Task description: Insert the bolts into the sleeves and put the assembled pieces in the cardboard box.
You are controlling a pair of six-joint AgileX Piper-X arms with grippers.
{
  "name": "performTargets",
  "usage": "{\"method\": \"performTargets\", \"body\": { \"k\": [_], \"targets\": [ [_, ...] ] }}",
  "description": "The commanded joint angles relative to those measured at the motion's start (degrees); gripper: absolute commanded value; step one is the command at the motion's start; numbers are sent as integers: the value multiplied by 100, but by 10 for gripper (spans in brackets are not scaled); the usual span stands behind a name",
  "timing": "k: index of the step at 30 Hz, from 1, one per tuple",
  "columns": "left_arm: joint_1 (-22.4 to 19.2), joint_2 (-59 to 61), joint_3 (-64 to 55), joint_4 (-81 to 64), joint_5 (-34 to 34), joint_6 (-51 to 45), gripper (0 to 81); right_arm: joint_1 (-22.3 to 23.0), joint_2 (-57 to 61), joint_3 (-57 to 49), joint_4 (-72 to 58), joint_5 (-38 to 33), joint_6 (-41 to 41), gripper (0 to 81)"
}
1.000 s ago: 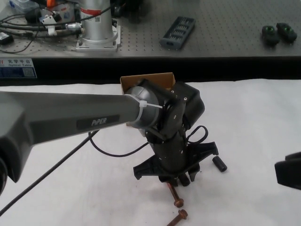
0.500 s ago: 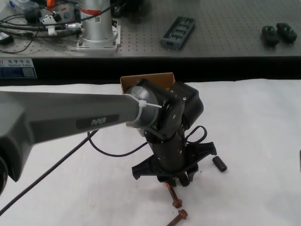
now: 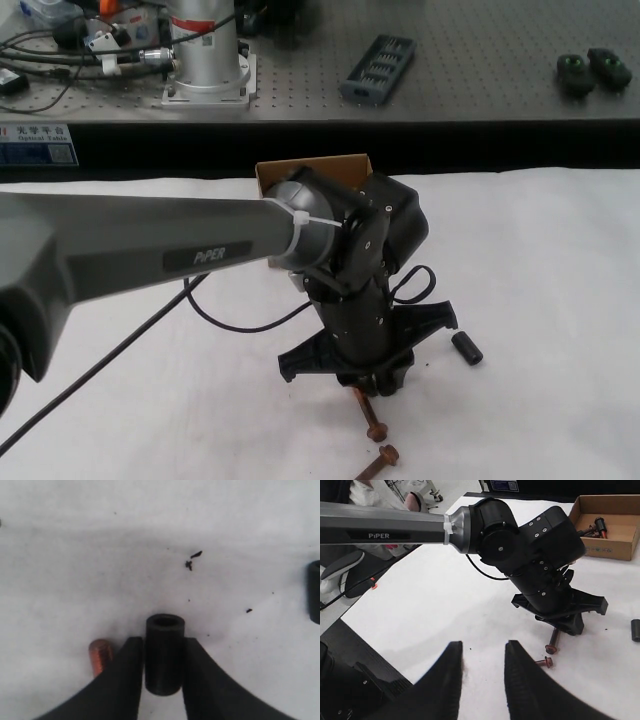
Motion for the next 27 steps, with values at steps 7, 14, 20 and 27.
{"method": "performTargets", "body": {
  "k": [7,14,20,27],
  "targets": [
    [-15,164,6,65,76,269,130,8,-42,-42,-56,12,27,232],
    [-15,164,6,-438,407,1325,130,8,-42,-42,-56,12,27,232],
    [38,-47,6,-993,573,1917,130,8,-42,-20,-12,100,27,232],
    [412,-739,6,-1257,574,2663,128,8,168,-20,313,404,27,232]
  ]
}}
